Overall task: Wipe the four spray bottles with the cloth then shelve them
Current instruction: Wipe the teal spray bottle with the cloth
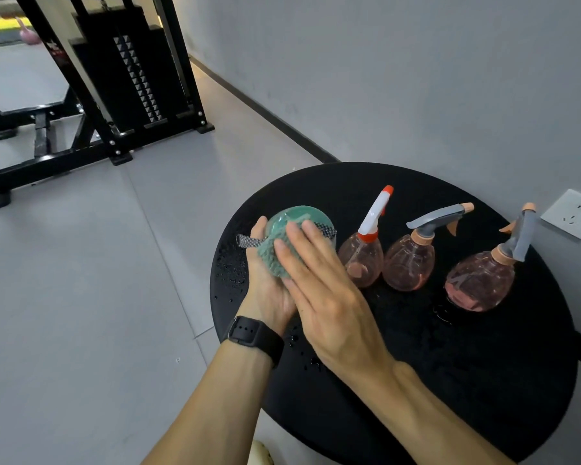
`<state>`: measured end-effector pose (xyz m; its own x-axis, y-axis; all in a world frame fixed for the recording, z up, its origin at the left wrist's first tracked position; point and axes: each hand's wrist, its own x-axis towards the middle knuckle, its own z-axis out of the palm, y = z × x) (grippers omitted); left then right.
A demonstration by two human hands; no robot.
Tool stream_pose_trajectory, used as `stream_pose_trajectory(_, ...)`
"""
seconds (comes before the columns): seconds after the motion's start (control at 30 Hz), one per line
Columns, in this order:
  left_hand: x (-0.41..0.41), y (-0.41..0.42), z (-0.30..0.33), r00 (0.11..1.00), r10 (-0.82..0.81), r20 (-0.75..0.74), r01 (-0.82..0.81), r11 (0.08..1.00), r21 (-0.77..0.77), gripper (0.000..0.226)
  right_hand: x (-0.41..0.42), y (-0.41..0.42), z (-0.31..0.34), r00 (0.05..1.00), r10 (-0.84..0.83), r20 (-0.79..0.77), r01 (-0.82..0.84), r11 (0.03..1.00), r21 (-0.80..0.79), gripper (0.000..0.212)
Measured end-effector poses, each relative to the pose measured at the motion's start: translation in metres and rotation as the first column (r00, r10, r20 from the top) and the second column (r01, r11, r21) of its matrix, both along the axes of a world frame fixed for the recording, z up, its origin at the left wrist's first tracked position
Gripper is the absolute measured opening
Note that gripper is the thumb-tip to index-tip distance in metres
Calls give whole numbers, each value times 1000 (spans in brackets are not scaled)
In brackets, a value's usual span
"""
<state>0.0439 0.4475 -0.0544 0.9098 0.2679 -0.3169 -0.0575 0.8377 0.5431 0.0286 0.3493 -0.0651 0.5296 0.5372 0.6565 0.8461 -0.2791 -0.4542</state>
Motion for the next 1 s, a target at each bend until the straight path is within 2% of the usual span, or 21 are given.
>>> stream_pose_trajectory(0.13,2,9,-6,999,-36,14,37,993,-115,72,4,-9,-7,998,-33,47,34,999,-24,58)
stream_pose_trajectory(0.23,6,14,-2,993,-118,-16,114,985,-130,72,9,-13,-4,994,-102,50,102,995,4,54)
stream_pose_trajectory(0.33,5,11,1,992,-118,-33,116,992,-55,72,12,-12,4,983,-179,29,177,983,58,47)
stream_pose_trajectory(0.5,2,6,5,983,-172,-61,180,965,189,55,16,-11,29,942,-147,-302,217,952,215,45)
stream_pose_trajectory(0.67,1,-1,9,965,-255,-56,256,882,396,47,20,-14,36,875,-102,-474,192,971,144,44)
stream_pose_trajectory(0.87,-5,1,15,938,-346,6,308,843,441,27,27,-25,40,867,-110,-486,156,986,55,41)
stream_pose_trajectory(1.0,-8,3,14,936,-343,81,256,821,511,24,27,-29,47,878,-81,-472,121,991,55,42)
